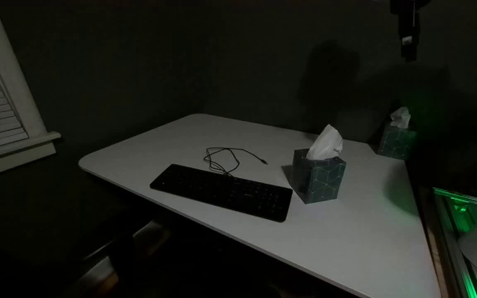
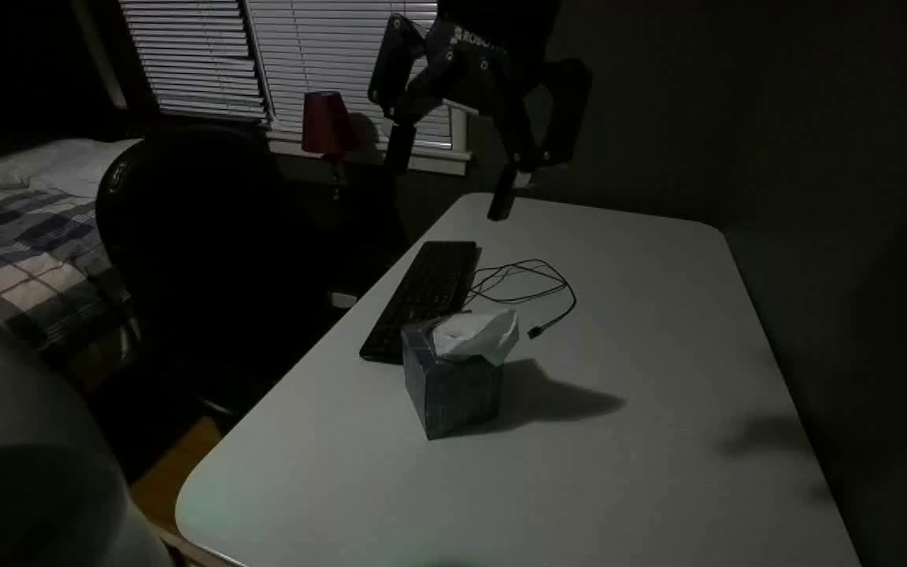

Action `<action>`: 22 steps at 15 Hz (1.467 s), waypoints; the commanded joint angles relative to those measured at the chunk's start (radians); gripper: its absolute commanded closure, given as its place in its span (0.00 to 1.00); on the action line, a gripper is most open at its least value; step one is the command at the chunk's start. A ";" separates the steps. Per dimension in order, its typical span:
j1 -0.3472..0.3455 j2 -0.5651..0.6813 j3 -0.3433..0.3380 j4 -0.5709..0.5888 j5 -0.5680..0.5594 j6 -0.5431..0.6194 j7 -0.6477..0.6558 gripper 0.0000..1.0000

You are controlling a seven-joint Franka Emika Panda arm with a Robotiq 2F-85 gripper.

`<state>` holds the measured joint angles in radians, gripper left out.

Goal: Press a button on the right side of the keyboard

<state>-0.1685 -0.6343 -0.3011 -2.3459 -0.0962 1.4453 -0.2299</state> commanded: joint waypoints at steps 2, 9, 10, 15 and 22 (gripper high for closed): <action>-0.008 0.002 0.006 0.002 0.003 -0.001 -0.004 0.00; 0.010 0.009 0.036 -0.002 0.002 0.031 0.010 0.00; 0.025 0.015 0.054 -0.002 0.011 0.044 0.013 0.00; 0.114 0.069 0.165 -0.001 0.032 0.166 0.017 0.00; 0.192 0.266 0.278 0.012 0.064 0.417 0.096 0.00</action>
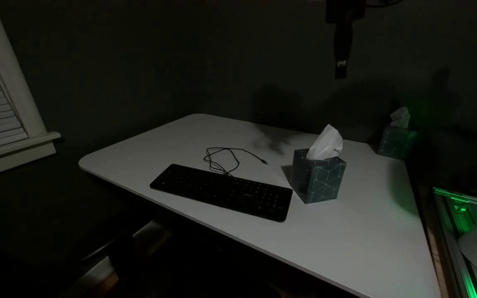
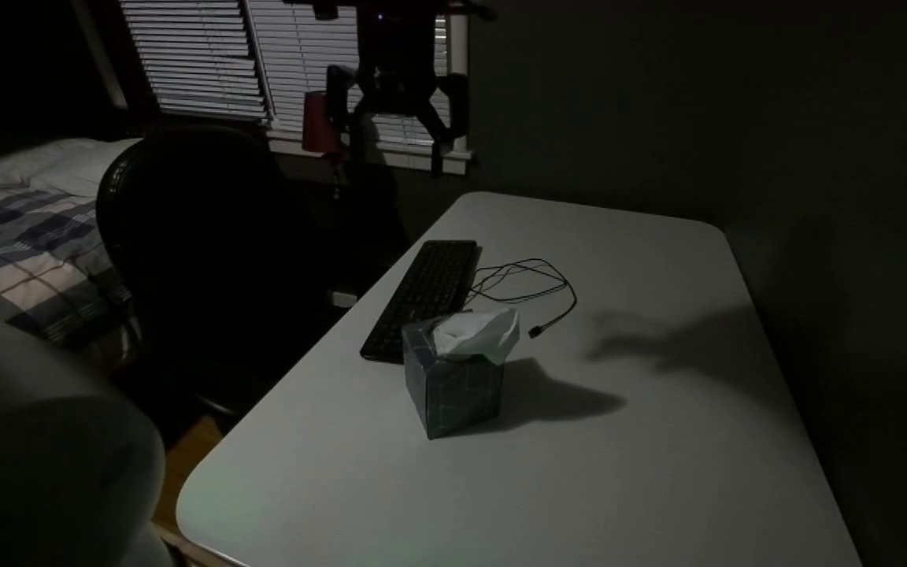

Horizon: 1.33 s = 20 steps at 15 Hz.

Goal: Press a button on the right side of the keyboard

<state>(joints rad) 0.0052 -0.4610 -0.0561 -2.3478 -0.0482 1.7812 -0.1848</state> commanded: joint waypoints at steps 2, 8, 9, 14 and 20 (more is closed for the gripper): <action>0.021 0.165 0.058 0.024 0.022 0.134 0.122 0.00; 0.025 0.339 0.131 0.023 -0.007 0.411 0.394 0.00; 0.025 0.362 0.135 0.028 -0.005 0.468 0.435 0.00; 0.032 0.403 0.136 0.037 -0.036 0.552 0.487 0.00; 0.035 0.427 0.136 0.063 -0.046 0.551 0.500 0.00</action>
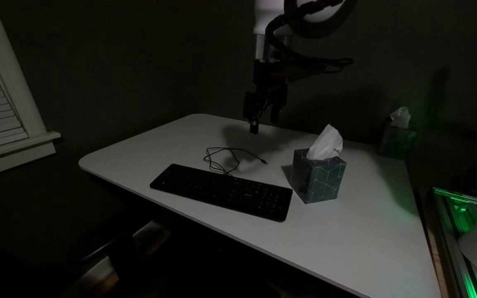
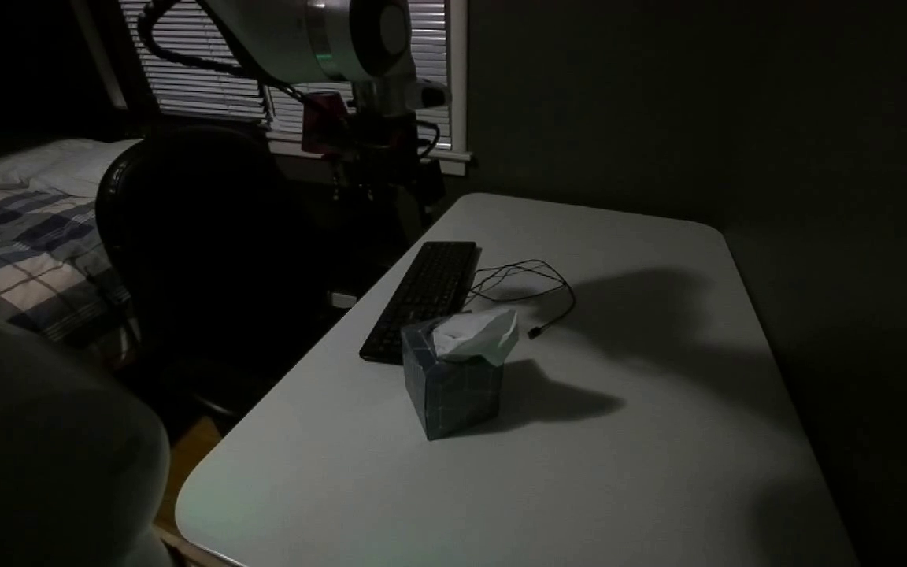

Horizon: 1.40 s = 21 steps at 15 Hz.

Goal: Press a button on the right side of the keyboard

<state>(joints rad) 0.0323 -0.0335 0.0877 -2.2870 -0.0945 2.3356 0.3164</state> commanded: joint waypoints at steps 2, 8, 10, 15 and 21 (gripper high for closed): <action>0.008 0.000 -0.008 0.002 0.000 -0.003 -0.001 0.00; 0.038 0.179 0.003 0.173 -0.092 0.012 0.045 0.00; 0.060 0.256 -0.001 0.241 -0.106 0.003 0.042 0.27; 0.113 0.437 -0.032 0.394 -0.134 0.042 0.049 0.66; 0.177 0.623 -0.107 0.541 -0.149 0.143 0.090 1.00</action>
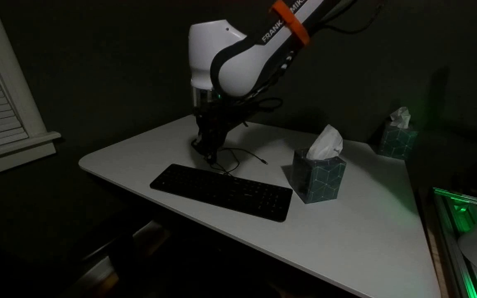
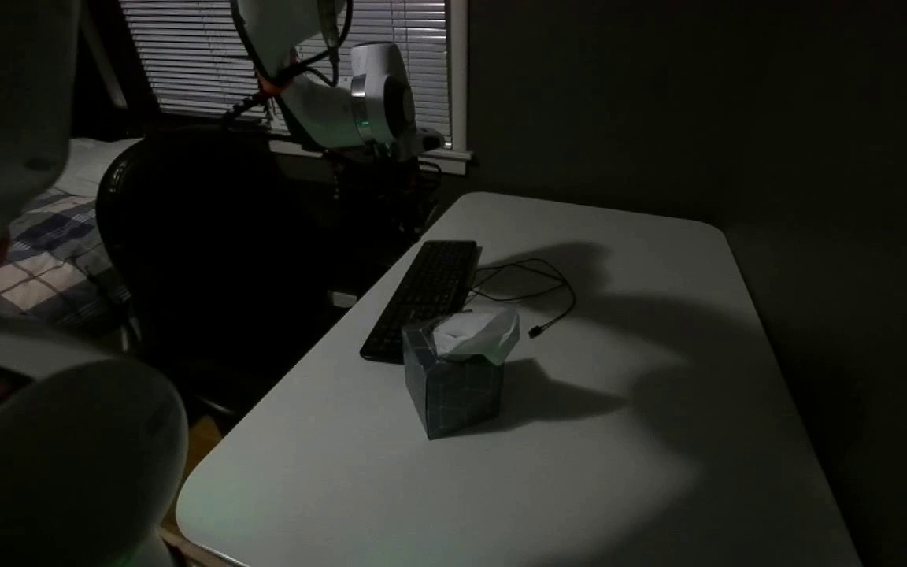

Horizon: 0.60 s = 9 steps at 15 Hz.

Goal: Press a button on the right side of the keyboard

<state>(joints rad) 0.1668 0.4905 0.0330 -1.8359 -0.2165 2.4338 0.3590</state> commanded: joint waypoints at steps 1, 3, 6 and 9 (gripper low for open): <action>0.047 0.126 -0.059 0.110 -0.017 0.049 0.039 1.00; 0.048 0.179 -0.066 0.143 -0.002 0.062 0.012 1.00; 0.051 0.257 -0.082 0.191 -0.003 0.132 -0.006 1.00; 0.053 0.320 -0.099 0.226 -0.006 0.254 -0.040 1.00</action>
<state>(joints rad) 0.2012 0.7340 -0.0362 -1.6711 -0.2188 2.5972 0.3494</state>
